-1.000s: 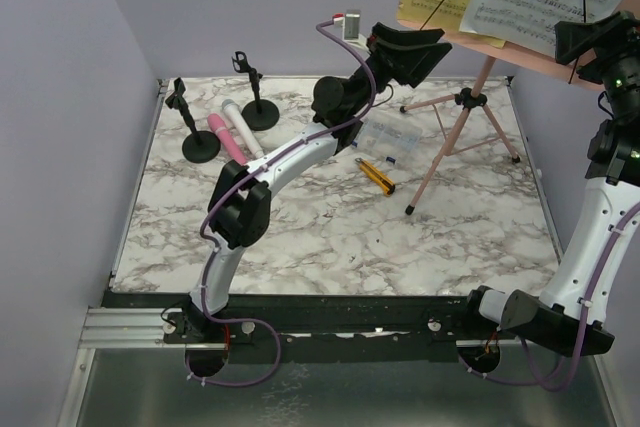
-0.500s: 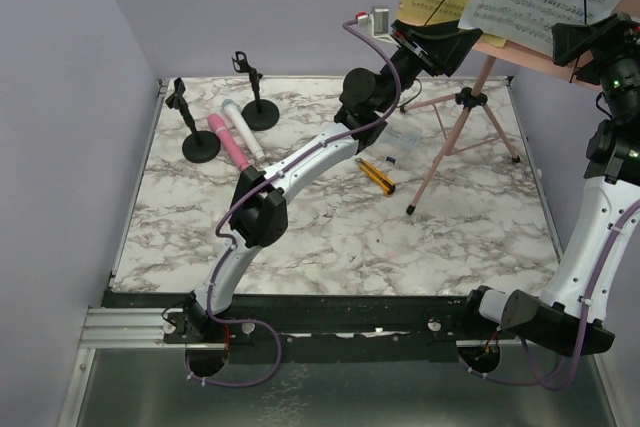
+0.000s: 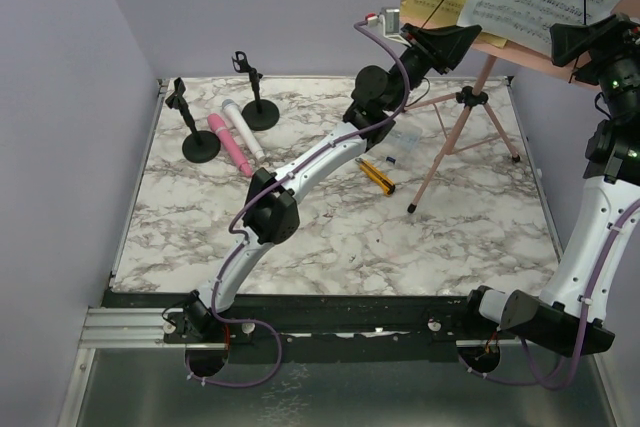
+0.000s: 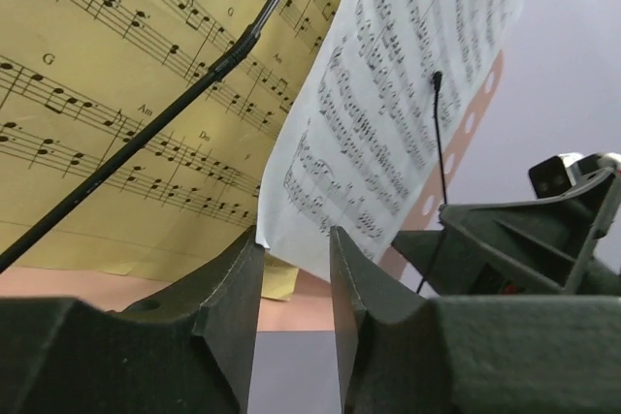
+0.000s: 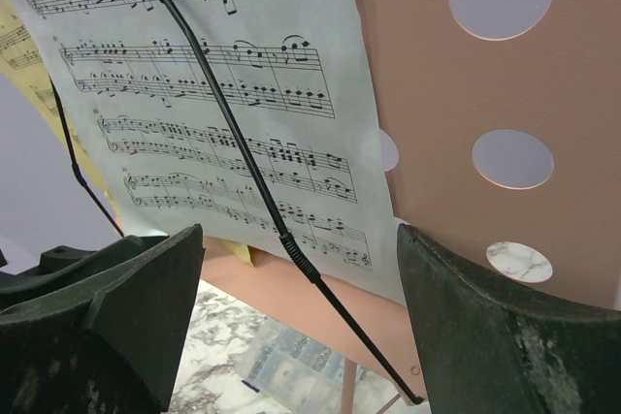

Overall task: Pack up the instrument practice props
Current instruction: Pick up the sheet music from the music stand.

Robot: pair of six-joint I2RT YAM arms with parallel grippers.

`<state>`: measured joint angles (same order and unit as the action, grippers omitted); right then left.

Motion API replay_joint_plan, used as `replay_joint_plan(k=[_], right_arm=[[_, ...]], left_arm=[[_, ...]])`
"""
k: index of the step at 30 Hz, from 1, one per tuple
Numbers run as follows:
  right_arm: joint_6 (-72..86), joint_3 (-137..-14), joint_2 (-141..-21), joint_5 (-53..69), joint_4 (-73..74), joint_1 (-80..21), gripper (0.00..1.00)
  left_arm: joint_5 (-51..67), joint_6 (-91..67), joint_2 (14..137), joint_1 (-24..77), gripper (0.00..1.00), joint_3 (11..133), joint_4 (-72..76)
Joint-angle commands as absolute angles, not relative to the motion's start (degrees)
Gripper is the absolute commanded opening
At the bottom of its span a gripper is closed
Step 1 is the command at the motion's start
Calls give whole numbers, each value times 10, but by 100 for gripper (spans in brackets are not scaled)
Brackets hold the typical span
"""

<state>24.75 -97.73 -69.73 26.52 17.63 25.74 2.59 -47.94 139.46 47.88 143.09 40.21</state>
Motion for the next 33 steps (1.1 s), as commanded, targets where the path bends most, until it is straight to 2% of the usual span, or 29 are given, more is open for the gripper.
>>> replay_joint_plan(k=[1,7,9,13,17,19,22,27,33], right_arm=[[254,-968,-690,271,160,262,84],[254,-954,-675,267,154,262,84],[253,-948,-670,266,152,262,84],[253,-941,-662,265,150,262,84],[254,-939,-655,264,148,262,84],[254,-938,-653,263,149,262,84],[252,-937,-650,260,149,261,85],[248,-930,-640,250,146,262,85],[243,-921,-628,226,148,261,87]], left_arm=[[17,-455,1416,483,30,1469,390],[15,-432,1406,486,11,1474,400],[11,-430,1398,486,11,1467,414],[5,-430,1389,486,19,1461,432],[-14,-433,1388,486,19,1460,435],[-14,-436,1389,487,17,1460,436],[-15,-440,1390,486,0,1461,439],[-6,-428,1367,486,0,1436,458],[-29,-346,1251,488,0,1262,528]])
